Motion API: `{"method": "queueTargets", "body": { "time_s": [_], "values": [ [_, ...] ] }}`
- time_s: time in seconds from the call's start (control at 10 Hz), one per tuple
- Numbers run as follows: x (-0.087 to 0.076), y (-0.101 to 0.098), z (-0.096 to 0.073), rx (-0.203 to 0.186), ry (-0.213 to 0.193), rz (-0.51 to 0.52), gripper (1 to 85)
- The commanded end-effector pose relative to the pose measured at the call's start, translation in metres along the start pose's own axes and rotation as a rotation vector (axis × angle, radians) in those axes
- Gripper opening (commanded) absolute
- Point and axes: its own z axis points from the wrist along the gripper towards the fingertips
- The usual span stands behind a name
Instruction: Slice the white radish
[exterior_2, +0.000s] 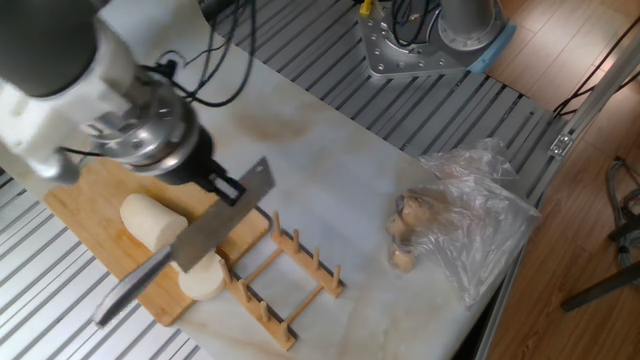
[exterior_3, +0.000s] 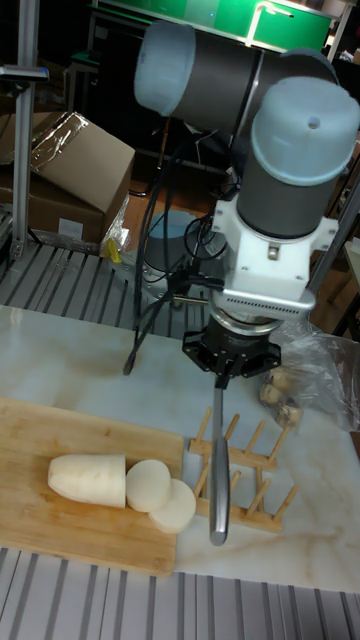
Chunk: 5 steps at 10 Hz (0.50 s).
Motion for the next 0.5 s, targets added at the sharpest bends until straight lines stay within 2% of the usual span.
{"method": "queueTargets", "body": {
  "time_s": [0.0,0.1,0.4],
  "values": [
    [0.01,0.03,0.022,-0.02,-0.034,0.032,1.3],
    [0.01,0.03,0.032,-0.002,-0.036,0.038,1.3],
    [0.01,0.035,0.053,0.015,-0.043,0.041,1.3]
  ]
}}
